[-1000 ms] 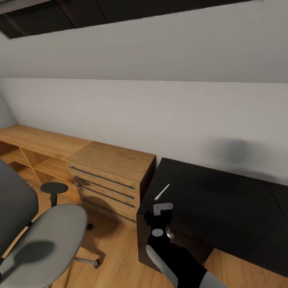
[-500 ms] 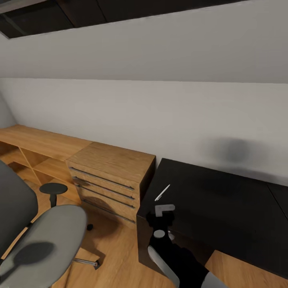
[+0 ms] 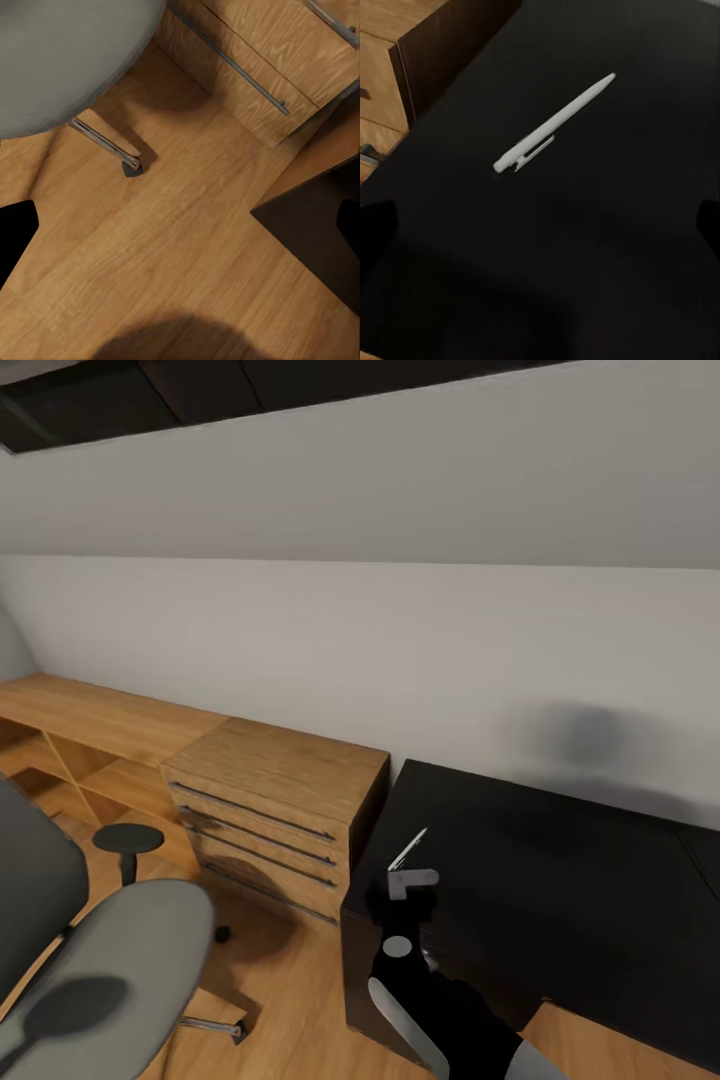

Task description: In the bedroom, organize the workspace by keeping the computer under the desk, ensuring the monitor is on the desk, placing the keyboard on the desk next to the monitor, placing the mouse on the desk next to the keyboard, moving the folder from the swivel chair onto the desk next to the mouse, stacking the notebook on top of the folder with the pen on top of the notebook, and positioning the swivel chair next to the desk.

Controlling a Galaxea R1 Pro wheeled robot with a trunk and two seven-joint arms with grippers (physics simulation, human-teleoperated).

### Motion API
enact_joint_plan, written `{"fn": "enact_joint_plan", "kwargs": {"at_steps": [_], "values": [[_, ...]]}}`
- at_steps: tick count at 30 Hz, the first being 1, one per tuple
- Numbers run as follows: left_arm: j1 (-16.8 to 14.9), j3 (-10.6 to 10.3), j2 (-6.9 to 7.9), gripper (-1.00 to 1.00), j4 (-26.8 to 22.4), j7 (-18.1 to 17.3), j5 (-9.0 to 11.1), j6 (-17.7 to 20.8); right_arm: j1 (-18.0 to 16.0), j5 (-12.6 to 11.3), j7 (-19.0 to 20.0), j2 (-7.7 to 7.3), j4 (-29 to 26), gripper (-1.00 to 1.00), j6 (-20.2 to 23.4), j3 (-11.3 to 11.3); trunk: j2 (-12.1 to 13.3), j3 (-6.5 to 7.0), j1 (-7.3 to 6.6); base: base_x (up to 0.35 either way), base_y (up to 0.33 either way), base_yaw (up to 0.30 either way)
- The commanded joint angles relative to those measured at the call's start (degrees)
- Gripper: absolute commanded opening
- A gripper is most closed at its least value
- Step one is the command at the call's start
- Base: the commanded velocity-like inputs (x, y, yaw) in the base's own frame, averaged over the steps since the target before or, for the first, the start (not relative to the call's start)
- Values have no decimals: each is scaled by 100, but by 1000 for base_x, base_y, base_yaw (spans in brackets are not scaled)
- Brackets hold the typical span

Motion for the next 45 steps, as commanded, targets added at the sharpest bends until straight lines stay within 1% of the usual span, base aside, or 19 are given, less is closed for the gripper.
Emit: {"fn": "enact_joint_plan", "kwargs": {"at_steps": [1, 12, 21, 25, 29, 31, 34, 35, 36, 37, 38, 40, 41, 42, 45], "values": [[-4, -18, 6, 100, -7, 14, 52, -44, -7, -21, -41, -2, -7, 100, 36, 16, -3, -5, 3, 270, 0, 0], [-4, -9, 2, 100, 14, 12, 71, -38, -7, -29, -18, -16, 28, 100, 7, 17, -3, -5, 3, 190, 16, 0], [-4, -1, -6, 100, 37, 14, 86, -38, 2, -31, -7, -27, 34, 100, -1, 17, -3, -5, 3, 110, 4, 0], [-4, 10, -4, 100, 44, 14, 87, -38, 2, -22, 4, -27, 50, 100, -128, 17, -3, -5, 3, 233, 0, 0], [-4, 15, -3, 100, 45, -4, 78, -38, 2, -31, 46, -27, 163, 100, -237, 7, -3, -5, 3, 67, 0, 0], [-4, 22, 0, 100, 46, -11, 65, -38, 2, -27, 173, -27, 305, 100, -280, -14, -3, -5, 3, 24, 0, 0], [-4, 31, 2, 100, 46, -16, 57, -38, 0, -15, 545, -40, 572, 100, -416, -93, -3, -5, 3, 10, 0, 0], [-4, 35, 3, 100, 40, -18, 55, -38, -3, -6, 894, -71, 781, 100, -566, -229, -3, -5, 3, 4, 0, 0], [-4, 36, 3, 100, 37, -19, 54, -38, -4, -2, 1005, -85, 840, 100, -613, -290, -3, -5, 3, 3, 0, 0], [-4, 38, 4, 100, 29, -19, 53, -38, -5, 6, 1196, -105, 932, 100, -681, -430, -3, -5, 3, 2, 0, 0], [-4, 39, 2, 100, 20, -16, 53, -38, -6, 16, 1391, -126, 1018, 100, -740, -647, -3, -5, 3, 1, 0, 0], [-4, 40, -1, 100, 15, -13, 52, -38, -7, 26, 1524, -145, 1084, 100, -780, -839, -3, -5, 3, 0, 0, 0], [-4, 40, -2, 100, 14, -13, 52, -38, -7, 27, 1544, -151, 1096, 100, -786, -867, -3, -5, 3, 0, 0, 0], [-4, 40, -3, 100, 12, -12, 55, -37, -7, 29, 1609, -196, 1146, 100, -805, -956, -3, -5, 3, 0, 0, 0], [-4, 40, -3, 100, 13, -12, 59, -38, -7, 27, 1619, -205, 1161, 100, -808, -969, -3, -5, 3, 0, 0, 0]]}}
